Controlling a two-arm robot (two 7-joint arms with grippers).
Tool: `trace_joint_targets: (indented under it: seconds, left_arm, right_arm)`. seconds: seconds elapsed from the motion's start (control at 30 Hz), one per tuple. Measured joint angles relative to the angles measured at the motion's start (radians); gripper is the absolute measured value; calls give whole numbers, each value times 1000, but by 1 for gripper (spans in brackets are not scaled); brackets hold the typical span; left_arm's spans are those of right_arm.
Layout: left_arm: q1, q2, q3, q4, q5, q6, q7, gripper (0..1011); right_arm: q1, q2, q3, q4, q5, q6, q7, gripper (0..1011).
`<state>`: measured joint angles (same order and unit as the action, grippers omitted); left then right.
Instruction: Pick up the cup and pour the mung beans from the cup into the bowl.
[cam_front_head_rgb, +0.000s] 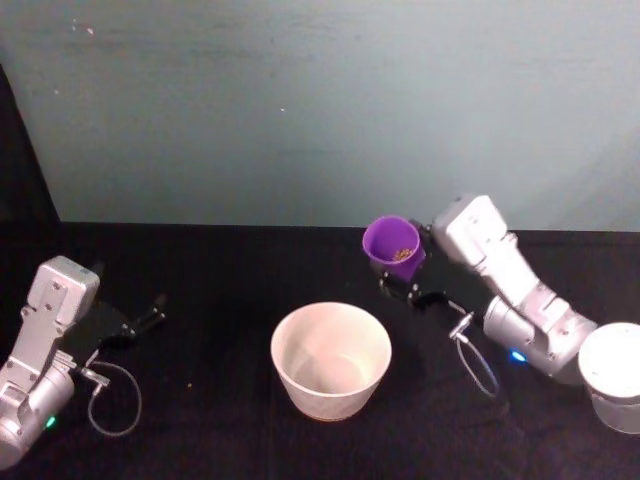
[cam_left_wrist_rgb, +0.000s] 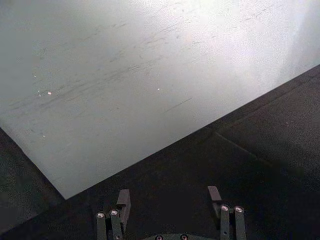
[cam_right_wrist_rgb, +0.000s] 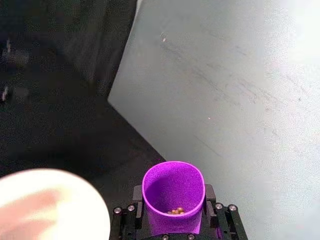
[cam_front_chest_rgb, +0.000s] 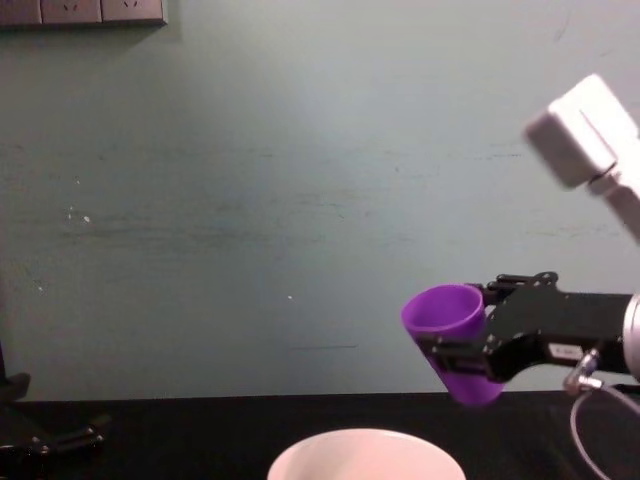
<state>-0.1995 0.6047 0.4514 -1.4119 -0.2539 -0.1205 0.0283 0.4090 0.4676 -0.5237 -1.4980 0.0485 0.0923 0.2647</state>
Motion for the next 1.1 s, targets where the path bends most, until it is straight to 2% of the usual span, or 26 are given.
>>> trace_joint_targets:
  seconds: [0.07,0.1,0.17,0.2,0.27,0.3,0.5,0.6,0.63,0.67,0.83,1.1]
  left_arm:
    - [0,0,0,0,0,0,0,1000]
    - [0,0,0,0,0,0,0,1000]
    - [0,0,0,0,0,0,0,1000]
    - [0,0,0,0,0,0,0,1000]
    - [0,0,0,0,0,0,0,1000]
    - [0,0,0,0,0,0,0,1000]
    - [0,0,0,0,0,0,0,1000]
    - [0,0,0,0,0,0,0,1000]
    - [0,0,0,0,0,0,0,1000]
    - [0,0,0,0,0,0,0,1000]
    - [0,0,0,0,0,0,0,1000]
    - [0,0,0,0,0,0,0,1000]
  right_arm:
    - [2,6,-19,-9,-45,8,-13,716]
    - [3,13,-37,-19,-89,17,-27,716]
    - [5,20,-53,-28,-132,27,-37,716]
    - [7,26,-68,-38,-171,36,-46,716]
    - [9,32,-84,-48,-210,44,-54,716]
    - [12,38,-98,-57,-246,52,-60,716]
    - [22,58,-143,-87,-364,80,-73,715]
    - [27,73,-181,-110,-457,102,-80,715]
    - [27,73,-181,-110,-457,102,-80,716]
    - [28,79,-194,-120,-492,110,-82,715]
    - [30,99,-233,-154,-599,145,-87,716]
    - [11,121,-251,-193,-683,173,-86,716]
